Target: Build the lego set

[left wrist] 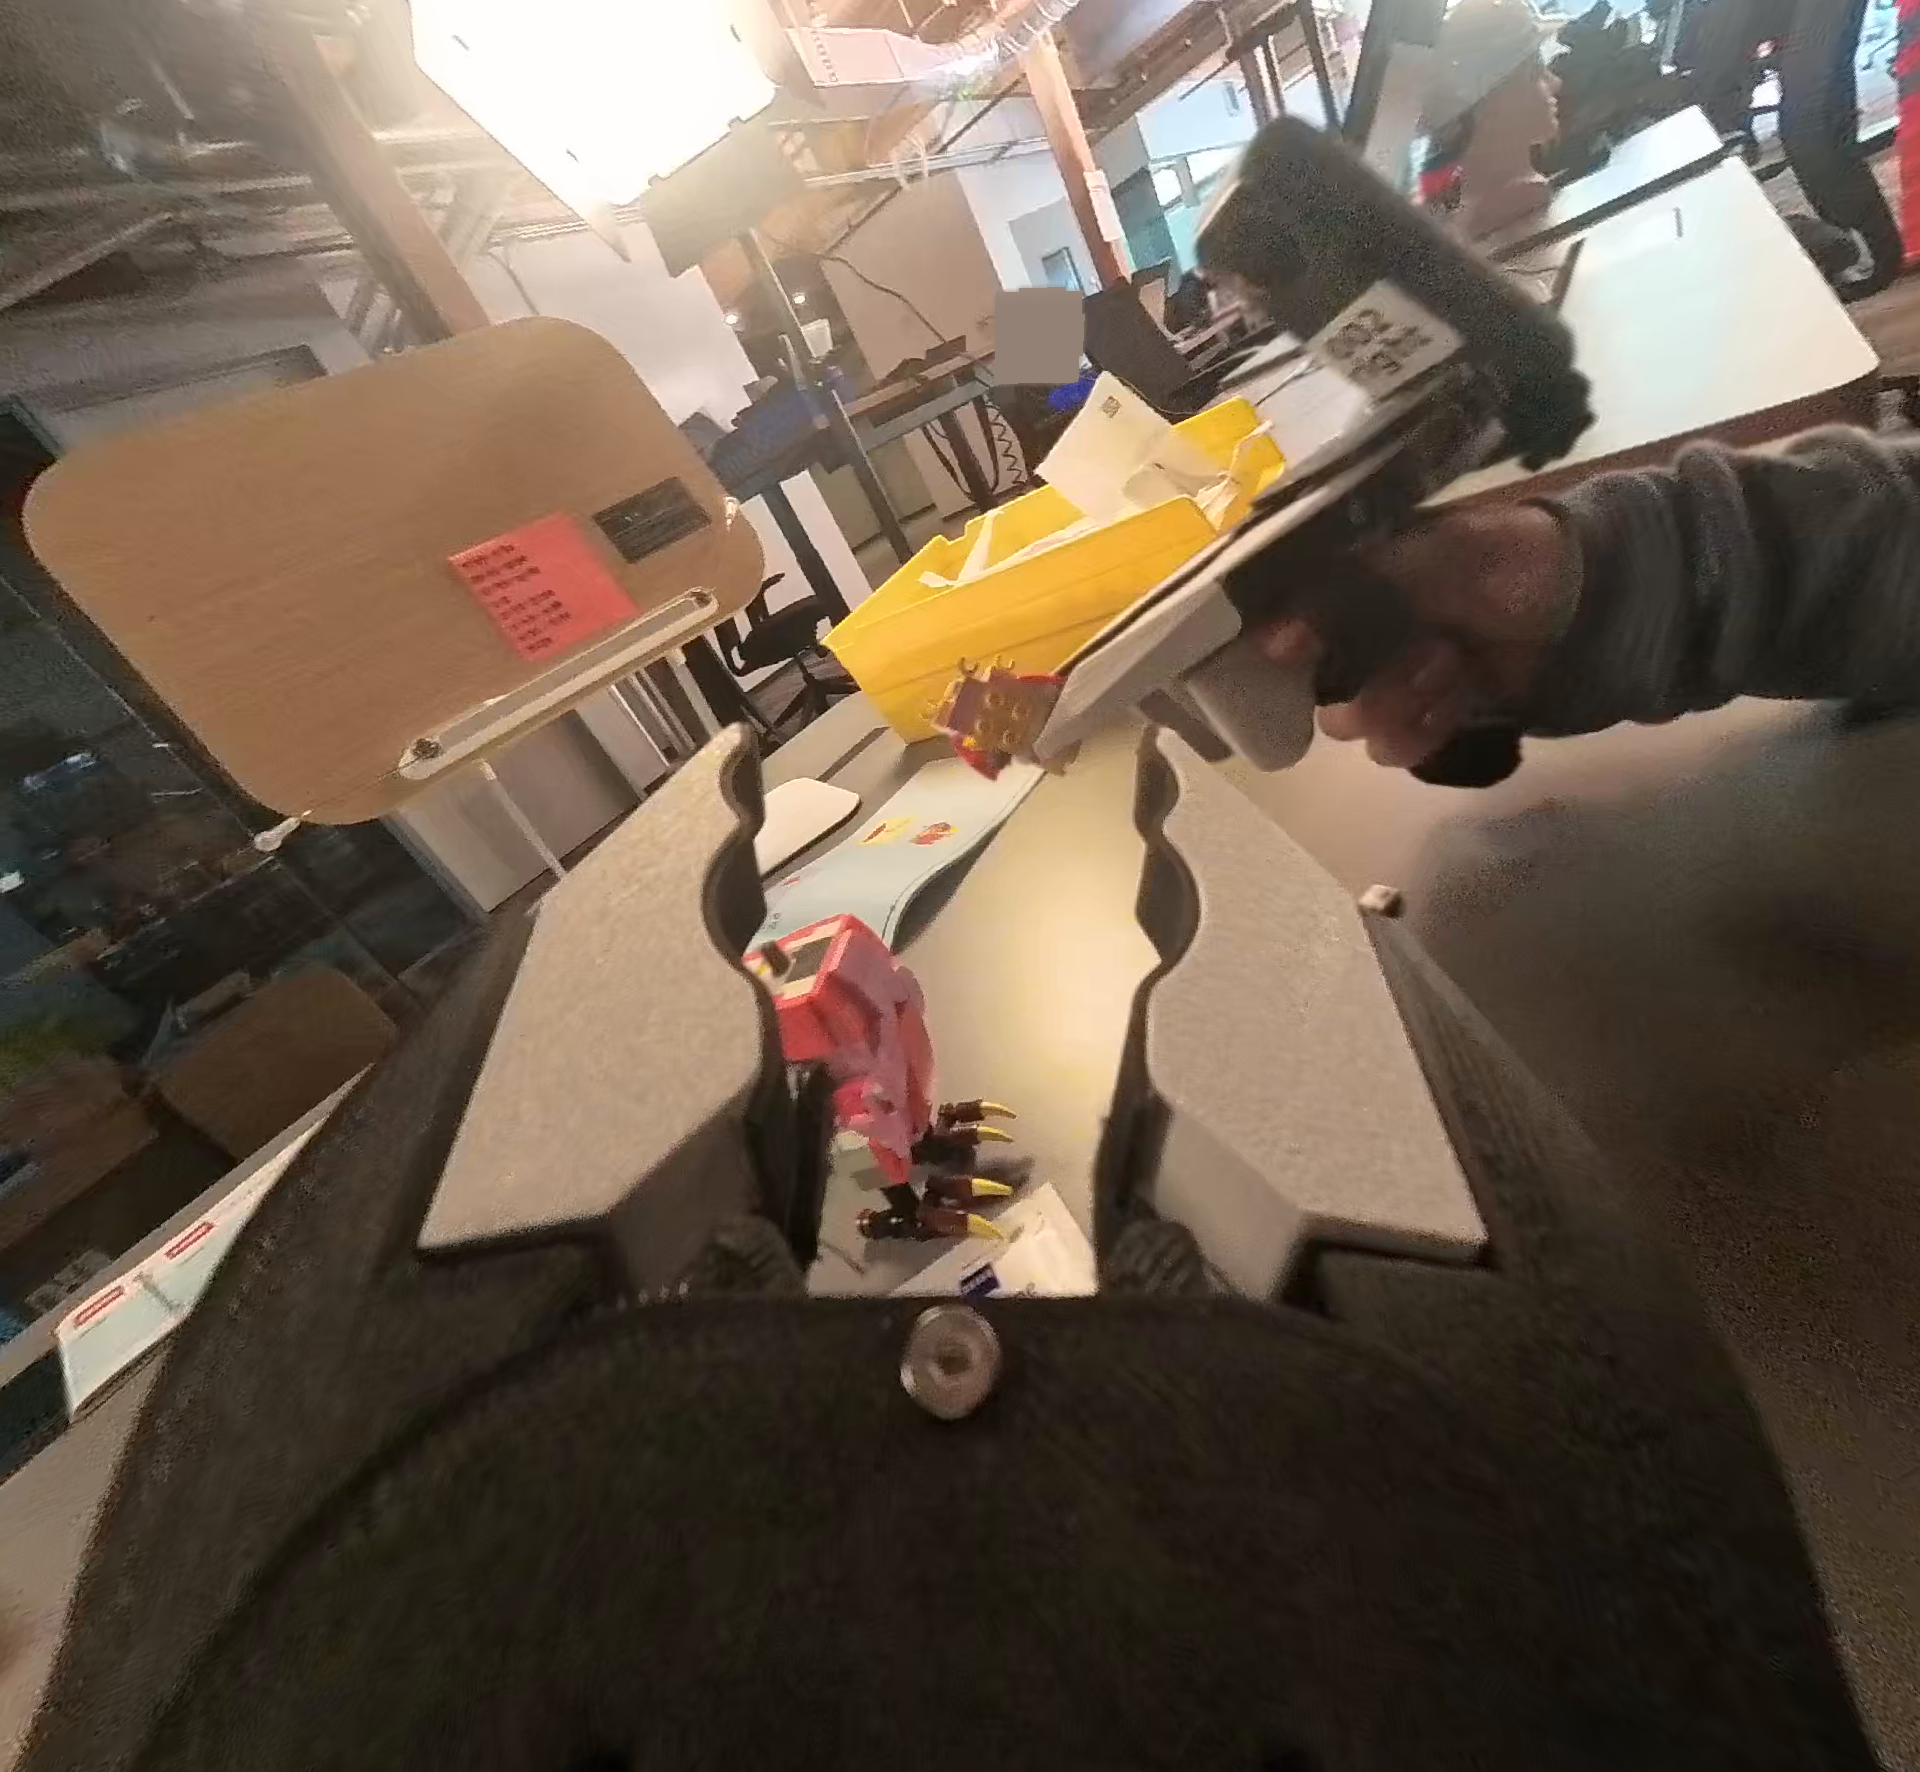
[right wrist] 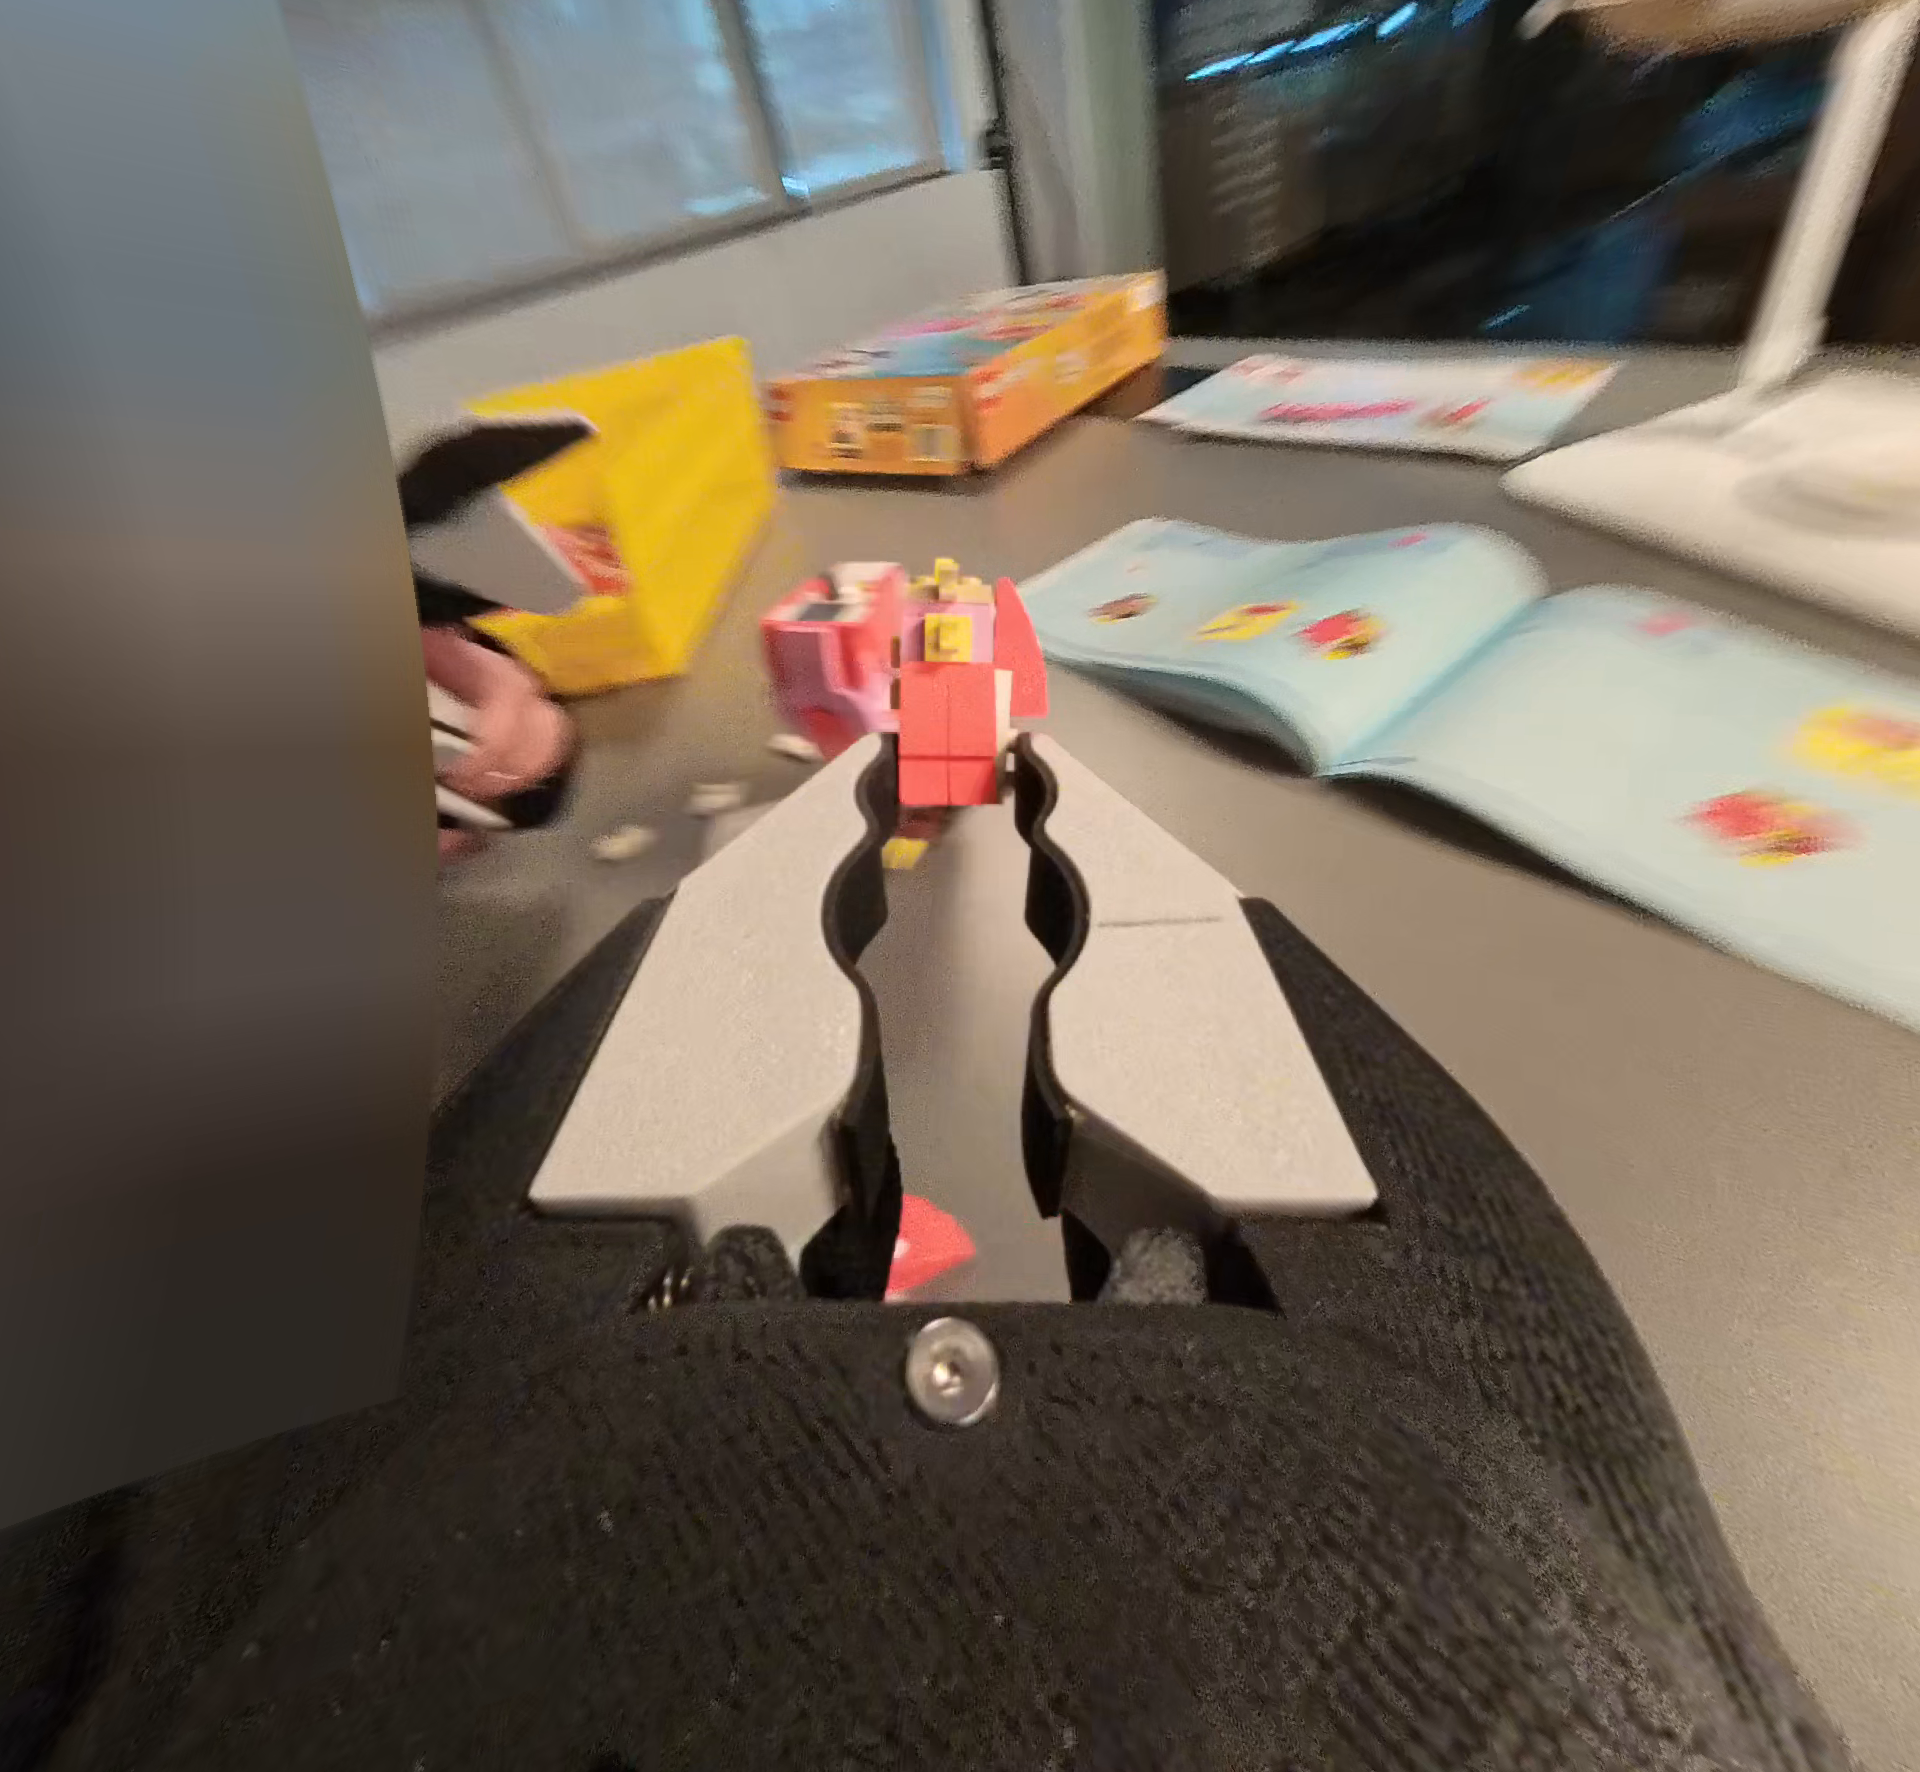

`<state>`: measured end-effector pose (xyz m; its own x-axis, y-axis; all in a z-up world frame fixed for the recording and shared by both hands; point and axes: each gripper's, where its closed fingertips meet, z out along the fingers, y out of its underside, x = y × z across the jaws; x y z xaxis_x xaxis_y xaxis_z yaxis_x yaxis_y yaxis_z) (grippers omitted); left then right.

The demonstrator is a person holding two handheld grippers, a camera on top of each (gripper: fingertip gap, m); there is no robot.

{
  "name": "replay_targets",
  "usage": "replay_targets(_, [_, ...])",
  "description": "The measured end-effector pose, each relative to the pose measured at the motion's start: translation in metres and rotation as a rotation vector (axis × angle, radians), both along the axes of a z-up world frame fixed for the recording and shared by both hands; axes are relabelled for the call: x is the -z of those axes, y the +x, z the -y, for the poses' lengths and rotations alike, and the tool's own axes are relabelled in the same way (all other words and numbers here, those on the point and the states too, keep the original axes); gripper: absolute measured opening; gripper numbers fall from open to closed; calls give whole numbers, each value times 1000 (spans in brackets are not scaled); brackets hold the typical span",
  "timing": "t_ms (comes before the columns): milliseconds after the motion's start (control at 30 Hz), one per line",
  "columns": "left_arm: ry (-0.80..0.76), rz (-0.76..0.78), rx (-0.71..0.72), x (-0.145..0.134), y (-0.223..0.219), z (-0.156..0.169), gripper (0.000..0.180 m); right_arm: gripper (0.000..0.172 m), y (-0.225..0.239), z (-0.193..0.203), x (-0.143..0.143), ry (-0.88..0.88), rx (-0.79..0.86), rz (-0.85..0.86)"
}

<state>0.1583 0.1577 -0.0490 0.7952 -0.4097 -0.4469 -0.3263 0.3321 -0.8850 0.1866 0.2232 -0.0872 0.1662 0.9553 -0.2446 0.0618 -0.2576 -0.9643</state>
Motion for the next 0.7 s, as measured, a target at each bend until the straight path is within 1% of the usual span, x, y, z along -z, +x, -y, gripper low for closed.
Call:
replay_targets(133, [-1,5,-31,1,-4,-3,69,20,15,-29,-5,459,312,101])
replay_targets(200, [-5,14,-30,2,-4,-4,68,20,22,-36,-8,720,453,190])
replay_targets(267, [-12,30,-20,3,-3,-4,67,20,24,-36,-12,947,541,263])
replay_targets(333, [-6,39,-14,2,-2,-4,67,20,22,-30,-17,1112,579,290])
replay_targets(400, [19,30,-32,0,-4,-3,65,20,19,-23,-19,1210,594,303])
replay_targets(500, [49,34,-42,-3,-6,-1,63,20,19,-21,-20,1297,618,318])
replay_targets(633, [43,56,-3,-4,1,3,62,20,18,-18,-19,1336,596,291])
replay_targets(700, [23,66,24,-1,6,4,61,20,17,-12,-21,1382,592,276])
